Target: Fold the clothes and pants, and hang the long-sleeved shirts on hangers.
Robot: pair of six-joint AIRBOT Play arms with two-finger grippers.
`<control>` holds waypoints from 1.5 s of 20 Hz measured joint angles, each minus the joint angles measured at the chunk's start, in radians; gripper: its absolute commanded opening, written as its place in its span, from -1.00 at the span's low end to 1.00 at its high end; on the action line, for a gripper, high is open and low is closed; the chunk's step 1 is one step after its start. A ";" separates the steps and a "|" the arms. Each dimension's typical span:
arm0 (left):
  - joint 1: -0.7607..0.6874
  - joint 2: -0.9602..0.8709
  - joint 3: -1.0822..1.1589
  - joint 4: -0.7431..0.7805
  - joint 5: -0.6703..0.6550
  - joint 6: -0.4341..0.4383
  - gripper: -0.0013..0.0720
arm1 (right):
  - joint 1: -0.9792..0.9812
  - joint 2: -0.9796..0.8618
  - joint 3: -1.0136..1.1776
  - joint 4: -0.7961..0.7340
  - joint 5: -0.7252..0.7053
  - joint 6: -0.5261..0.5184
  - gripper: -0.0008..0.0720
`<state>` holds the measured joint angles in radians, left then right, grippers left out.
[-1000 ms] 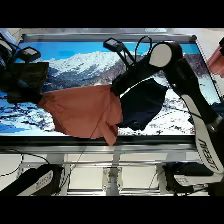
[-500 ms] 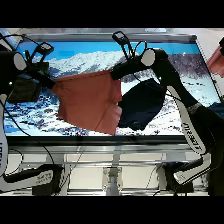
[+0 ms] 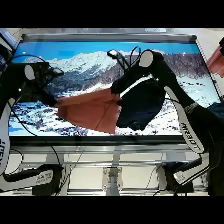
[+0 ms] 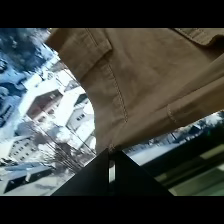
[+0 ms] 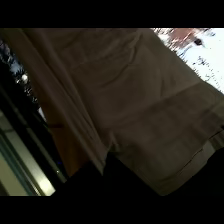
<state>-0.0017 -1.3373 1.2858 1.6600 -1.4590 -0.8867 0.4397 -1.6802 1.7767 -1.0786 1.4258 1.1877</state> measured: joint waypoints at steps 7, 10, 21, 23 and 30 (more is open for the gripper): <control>0.002 0.000 -0.090 0.022 -0.065 0.012 -0.88 | 0.122 0.000 -0.113 -0.004 0.151 0.069 -0.82; 0.003 0.000 -0.098 0.052 -0.077 0.012 -0.50 | 0.163 -0.001 -0.153 -0.024 0.196 0.089 -0.01; 0.009 0.113 -0.101 0.033 -0.086 0.011 0.52 | 0.133 0.079 -0.169 0.004 0.169 0.059 0.91; 0.035 0.155 -0.101 0.034 -0.079 -0.016 0.69 | 0.091 0.082 -0.167 0.007 0.094 0.023 0.91; 0.288 0.312 -0.103 -0.100 -0.032 -0.131 0.70 | -0.061 -0.061 -0.165 0.083 -0.132 -0.115 0.91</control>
<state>0.2867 -1.0252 1.1831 1.5604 -1.4914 -1.0176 0.3782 -1.7416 1.6119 -0.9955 1.2938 1.0725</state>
